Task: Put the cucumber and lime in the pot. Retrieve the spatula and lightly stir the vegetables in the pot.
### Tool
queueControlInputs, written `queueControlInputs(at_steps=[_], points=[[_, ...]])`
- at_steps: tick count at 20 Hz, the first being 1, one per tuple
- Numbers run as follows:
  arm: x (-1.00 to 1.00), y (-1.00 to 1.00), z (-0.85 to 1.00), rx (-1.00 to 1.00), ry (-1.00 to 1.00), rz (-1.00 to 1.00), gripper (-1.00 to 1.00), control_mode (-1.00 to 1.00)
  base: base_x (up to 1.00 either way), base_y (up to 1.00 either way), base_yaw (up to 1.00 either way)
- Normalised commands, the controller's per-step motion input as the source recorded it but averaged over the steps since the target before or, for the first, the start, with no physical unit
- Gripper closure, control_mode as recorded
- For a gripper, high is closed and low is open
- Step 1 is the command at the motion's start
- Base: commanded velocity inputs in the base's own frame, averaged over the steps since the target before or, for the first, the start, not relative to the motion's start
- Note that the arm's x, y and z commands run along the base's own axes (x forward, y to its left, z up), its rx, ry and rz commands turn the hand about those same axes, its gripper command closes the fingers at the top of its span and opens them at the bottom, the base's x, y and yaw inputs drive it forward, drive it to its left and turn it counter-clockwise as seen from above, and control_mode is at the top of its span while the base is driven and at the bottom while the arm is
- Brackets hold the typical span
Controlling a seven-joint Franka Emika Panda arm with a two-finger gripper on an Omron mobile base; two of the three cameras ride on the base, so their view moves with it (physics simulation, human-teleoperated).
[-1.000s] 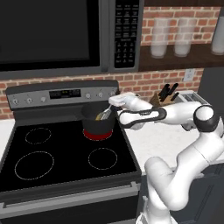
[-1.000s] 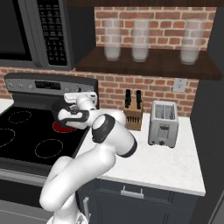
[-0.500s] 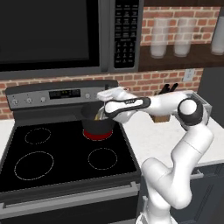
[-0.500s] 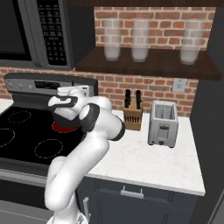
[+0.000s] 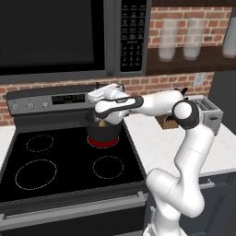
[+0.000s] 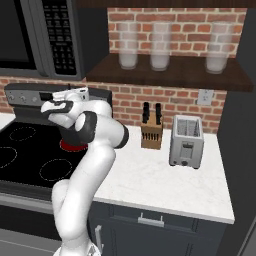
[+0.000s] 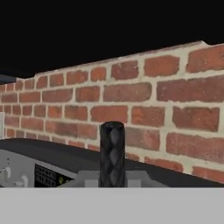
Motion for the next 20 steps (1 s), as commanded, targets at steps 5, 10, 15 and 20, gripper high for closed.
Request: queueControlInputs(at_steps=[5,10,15,20], points=[[0.0,-0.02,-0.02,0.0,-0.16,-0.14,1.0,-1.0,0.0,0.0,0.0],[0.0,-0.1,-0.56,0.0,-0.03,-0.16,1.0,-1.0,0.0,0.0,0.0],[-0.24,0.0,-0.87,0.0,0.0,-0.13,1.0,-1.0,0.0,0.0,0.0],[-0.31,0.09,-0.73,-0.01,-0.02,-0.07,1.0,-1.0,0.0,0.0,0.0]])
